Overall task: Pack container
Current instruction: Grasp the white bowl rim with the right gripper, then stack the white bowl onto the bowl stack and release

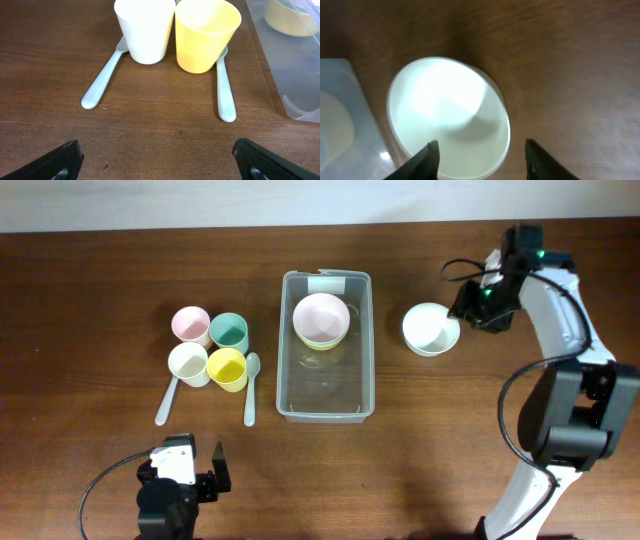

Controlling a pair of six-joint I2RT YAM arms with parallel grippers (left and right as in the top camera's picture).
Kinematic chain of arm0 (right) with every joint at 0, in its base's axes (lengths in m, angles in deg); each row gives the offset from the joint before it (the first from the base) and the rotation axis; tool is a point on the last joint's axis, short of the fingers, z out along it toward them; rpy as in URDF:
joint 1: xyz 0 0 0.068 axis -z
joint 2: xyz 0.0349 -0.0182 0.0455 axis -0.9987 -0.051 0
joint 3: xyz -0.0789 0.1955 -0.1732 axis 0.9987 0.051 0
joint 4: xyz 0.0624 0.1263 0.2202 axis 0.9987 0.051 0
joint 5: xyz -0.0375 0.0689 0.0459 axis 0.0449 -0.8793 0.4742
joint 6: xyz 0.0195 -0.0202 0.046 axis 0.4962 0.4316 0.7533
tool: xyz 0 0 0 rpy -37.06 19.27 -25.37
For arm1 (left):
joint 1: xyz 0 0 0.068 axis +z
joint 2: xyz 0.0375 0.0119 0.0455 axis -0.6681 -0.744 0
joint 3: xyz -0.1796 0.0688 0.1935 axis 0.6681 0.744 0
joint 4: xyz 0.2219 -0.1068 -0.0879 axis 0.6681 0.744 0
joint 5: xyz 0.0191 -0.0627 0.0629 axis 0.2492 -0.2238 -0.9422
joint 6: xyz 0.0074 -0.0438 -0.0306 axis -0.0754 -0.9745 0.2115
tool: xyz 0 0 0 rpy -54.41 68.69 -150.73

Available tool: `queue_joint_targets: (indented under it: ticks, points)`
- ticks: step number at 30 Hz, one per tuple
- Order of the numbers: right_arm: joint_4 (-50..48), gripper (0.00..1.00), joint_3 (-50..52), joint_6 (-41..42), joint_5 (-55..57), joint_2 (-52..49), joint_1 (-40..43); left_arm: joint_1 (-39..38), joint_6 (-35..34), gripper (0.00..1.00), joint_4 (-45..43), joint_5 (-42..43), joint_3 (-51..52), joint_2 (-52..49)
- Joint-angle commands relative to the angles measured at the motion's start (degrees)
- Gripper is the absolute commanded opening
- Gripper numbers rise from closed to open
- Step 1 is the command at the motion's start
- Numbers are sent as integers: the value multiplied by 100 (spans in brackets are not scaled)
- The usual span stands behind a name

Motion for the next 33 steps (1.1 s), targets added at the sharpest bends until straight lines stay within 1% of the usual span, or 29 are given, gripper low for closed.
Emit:
queue_joint_targets:
  ticks: [1, 4, 6, 7, 9, 10, 12, 16, 20, 25, 28, 30, 31, 33]
  points:
    - [-282, 50, 385, -74, -442, -160, 114, 24, 26, 99, 2, -42, 22, 28]
    - [-472, 49, 590, -72, -562, -315, 101, 24, 26, 100, 2, -42, 22, 28]
    - [-603, 36, 713, -50, -754, -398, 74, 24, 26, 100, 2, -42, 22, 28]
    - [-656, 35, 737, -50, -815, -404, 74, 24, 26, 100, 2, -42, 22, 28]
    - [-844, 23, 785, 118, -883, -404, 79, 24, 26, 100, 2, -42, 22, 28]
    - [-876, 18, 785, 203, -881, -404, 87, 24, 26, 100, 2, -42, 22, 28]
    - [-914, 4, 785, 280, -883, -404, 142, 24, 26, 99, 2, -42, 22, 28]
    - [-846, 4, 782, 343, -881, -376, 243, 24, 26, 100, 2, -42, 22, 28]
    - [-719, 4, 778, 326, -1104, -50, 341, 24, 26, 99, 2, -42, 22, 28]
    - [-761, 4, 713, 310, -2188, 1071, 190, 24, 26, 100, 2, -42, 22, 28]
    - [-763, 4, 619, 437, -2284, 1797, -225, 24, 26, 100, 2, -42, 22, 28]
    - [-767, 4, 555, 514, -2094, 2098, -568, 24, 26, 100, 2, -42, 22, 28]
    - [-763, 4, 459, 514, -1735, 2291, -1027, 24, 26, 100, 2, -42, 22, 28]
    - [-774, 4, 372, 520, -1165, 2295, -1652, 24, 26, 100, 2, -42, 22, 28]
